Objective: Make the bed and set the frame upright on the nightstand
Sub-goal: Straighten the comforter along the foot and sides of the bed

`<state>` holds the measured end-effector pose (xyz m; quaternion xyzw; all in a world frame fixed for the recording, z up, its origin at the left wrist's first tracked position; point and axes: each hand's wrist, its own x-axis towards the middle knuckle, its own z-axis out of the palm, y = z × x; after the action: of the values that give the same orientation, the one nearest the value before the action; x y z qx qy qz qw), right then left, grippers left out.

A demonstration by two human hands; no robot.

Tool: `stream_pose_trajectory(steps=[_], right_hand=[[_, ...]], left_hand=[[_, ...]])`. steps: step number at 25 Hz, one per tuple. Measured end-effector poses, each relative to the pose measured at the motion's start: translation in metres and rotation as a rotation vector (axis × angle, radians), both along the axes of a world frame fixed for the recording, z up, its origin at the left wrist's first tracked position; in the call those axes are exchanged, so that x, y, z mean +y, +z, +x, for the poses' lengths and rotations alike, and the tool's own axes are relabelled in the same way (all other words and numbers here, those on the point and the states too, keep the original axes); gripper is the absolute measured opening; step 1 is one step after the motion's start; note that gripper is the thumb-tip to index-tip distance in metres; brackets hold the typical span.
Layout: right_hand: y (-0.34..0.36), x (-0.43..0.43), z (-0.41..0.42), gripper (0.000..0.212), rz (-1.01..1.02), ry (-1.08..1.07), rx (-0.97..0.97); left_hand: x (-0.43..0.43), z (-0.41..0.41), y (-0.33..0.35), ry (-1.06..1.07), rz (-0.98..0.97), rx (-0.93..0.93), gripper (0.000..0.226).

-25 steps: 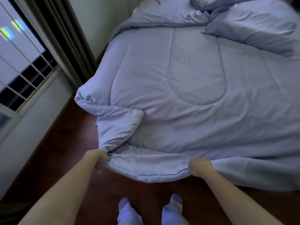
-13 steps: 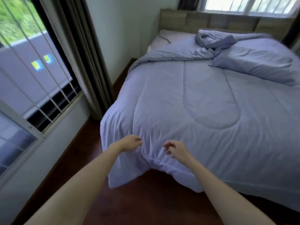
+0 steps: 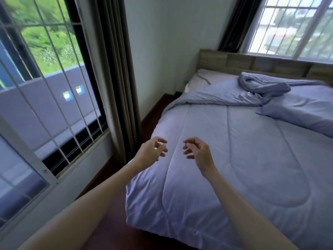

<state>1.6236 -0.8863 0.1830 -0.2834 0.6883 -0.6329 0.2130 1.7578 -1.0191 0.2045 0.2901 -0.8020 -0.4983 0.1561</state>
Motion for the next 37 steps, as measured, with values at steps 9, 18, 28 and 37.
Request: stream_pose_trajectory(steps=[9,18,28,37], right_hand=[[0.069,-0.173,-0.034,0.026,-0.276,0.160,-0.056],[0.057,-0.310,-0.055,0.025,-0.293,0.114,-0.077],[0.051,-0.460,-0.070,0.028,-0.349,-0.193,-0.180],[0.032,-0.468,-0.201,0.023,-0.402,-0.558,-0.216]], left_hand=[[-0.127,-0.011,0.074,0.097,-0.036,0.127,0.017],[-0.275,-0.027,0.064,0.120,0.041,0.191,0.021],[-0.475,-0.077,0.077,-0.101,0.067,0.200,0.021],[-0.507,-0.247,0.066,-0.453,0.102,0.129,0.025]])
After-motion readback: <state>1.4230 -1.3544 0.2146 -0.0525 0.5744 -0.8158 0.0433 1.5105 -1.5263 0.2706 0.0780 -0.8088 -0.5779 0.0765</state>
